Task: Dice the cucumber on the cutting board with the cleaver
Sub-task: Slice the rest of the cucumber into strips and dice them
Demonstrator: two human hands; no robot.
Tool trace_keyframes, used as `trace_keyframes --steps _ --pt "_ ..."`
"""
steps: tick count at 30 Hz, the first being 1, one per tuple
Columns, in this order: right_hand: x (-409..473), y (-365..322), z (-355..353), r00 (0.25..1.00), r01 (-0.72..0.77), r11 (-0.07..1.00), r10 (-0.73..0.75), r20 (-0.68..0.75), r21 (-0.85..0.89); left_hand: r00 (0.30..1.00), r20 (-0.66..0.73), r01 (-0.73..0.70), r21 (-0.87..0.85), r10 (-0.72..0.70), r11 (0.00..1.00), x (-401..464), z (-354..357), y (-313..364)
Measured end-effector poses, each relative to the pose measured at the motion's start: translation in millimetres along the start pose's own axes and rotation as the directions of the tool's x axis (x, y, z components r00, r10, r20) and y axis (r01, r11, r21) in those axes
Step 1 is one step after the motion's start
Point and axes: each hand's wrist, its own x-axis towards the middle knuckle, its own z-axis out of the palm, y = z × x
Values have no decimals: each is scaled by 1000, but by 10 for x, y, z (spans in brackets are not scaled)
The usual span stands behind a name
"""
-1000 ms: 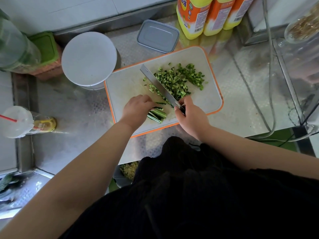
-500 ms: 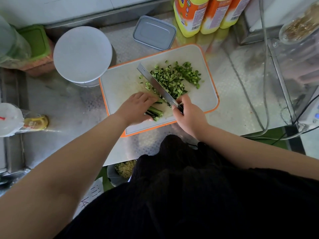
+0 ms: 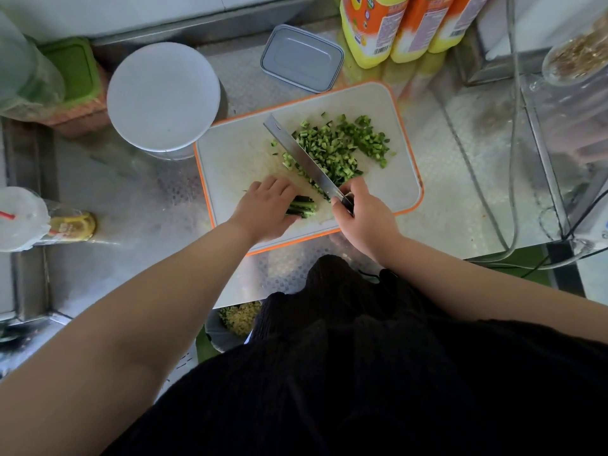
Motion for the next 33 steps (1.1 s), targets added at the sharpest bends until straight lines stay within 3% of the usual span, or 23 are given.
trace_keyframes --steps 10,16,19,27,33 --pt "10 -1 -7 1000 -26 999 26 13 22 912 14 405 -187 -409 895 17 59 347" --pt "9 -5 -35 999 -22 999 21 45 29 737 37 647 -325 -674 689 115 38 514" --pt "4 5 -43 998 -27 999 25 55 30 664 57 700 -398 -746 593 138 4 516" --pt "47 18 -57 984 -86 996 89 154 -27 768 23 602 -370 -641 708 -66 97 512" --pt "85 -21 -51 983 -32 982 64 173 -185 793 -60 538 -399 -606 743 -113 166 468"
